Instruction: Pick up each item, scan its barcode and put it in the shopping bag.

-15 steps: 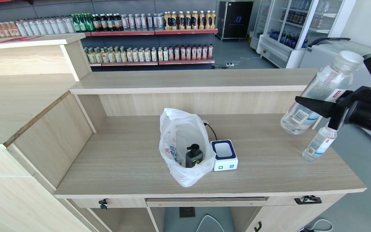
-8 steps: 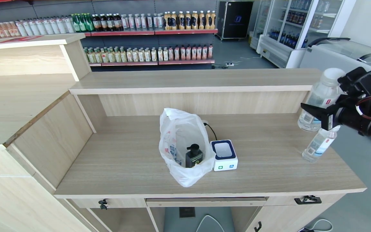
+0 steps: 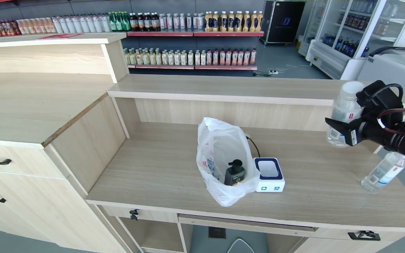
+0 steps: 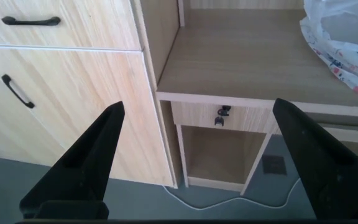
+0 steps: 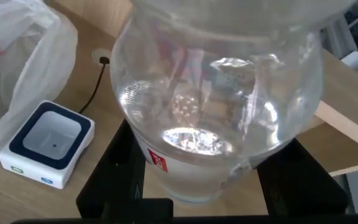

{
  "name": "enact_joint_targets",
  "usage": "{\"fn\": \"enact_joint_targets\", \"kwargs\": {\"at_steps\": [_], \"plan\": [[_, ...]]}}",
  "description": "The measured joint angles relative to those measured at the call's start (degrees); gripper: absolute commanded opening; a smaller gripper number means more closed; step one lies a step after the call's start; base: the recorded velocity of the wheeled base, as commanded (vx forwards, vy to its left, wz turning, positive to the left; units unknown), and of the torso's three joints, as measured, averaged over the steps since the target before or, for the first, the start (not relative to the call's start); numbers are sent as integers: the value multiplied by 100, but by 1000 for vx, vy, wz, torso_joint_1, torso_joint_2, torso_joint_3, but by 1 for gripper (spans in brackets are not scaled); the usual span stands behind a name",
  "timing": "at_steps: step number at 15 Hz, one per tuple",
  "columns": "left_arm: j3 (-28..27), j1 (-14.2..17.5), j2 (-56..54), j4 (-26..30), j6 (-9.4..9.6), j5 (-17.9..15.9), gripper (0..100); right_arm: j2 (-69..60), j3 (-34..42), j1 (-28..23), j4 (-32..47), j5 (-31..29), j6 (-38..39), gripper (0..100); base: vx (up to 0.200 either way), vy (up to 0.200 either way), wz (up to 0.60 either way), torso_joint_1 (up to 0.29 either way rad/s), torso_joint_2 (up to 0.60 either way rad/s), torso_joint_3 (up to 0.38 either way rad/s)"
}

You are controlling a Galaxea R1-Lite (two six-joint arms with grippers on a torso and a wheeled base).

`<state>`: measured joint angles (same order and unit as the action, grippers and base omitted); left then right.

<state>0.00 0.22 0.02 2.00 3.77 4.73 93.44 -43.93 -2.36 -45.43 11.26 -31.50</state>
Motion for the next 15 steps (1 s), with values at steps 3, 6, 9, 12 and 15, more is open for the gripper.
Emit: {"fn": "enact_joint_targets", "kwargs": {"at_steps": [3, 6, 9, 12, 15], "plan": [[0, 2, 0, 2, 0, 0, 100, 162, -7, 2, -115, 30, -68, 0, 0, 0, 0, 0, 0, 0], [0, 2, 0, 0, 2, 0, 100, 623, 37, 11, -756, 769, -161, 0, 0, 0, 0, 0, 0, 0], [0, 2, 0, 2, 2, 0, 100, 1097, 37, -5, -879, 1701, -411, 0, 0, 0, 0, 0, 0, 0], [0, 2, 0, 0, 2, 0, 100, 1502, -77, -83, -848, 2024, -1141, 0, 0, 0, 0, 0, 0, 0], [0, 2, 0, 2, 2, 0, 100, 1841, -291, -179, -976, 2538, -1398, 0, 0, 0, 0, 0, 0, 0]]}}
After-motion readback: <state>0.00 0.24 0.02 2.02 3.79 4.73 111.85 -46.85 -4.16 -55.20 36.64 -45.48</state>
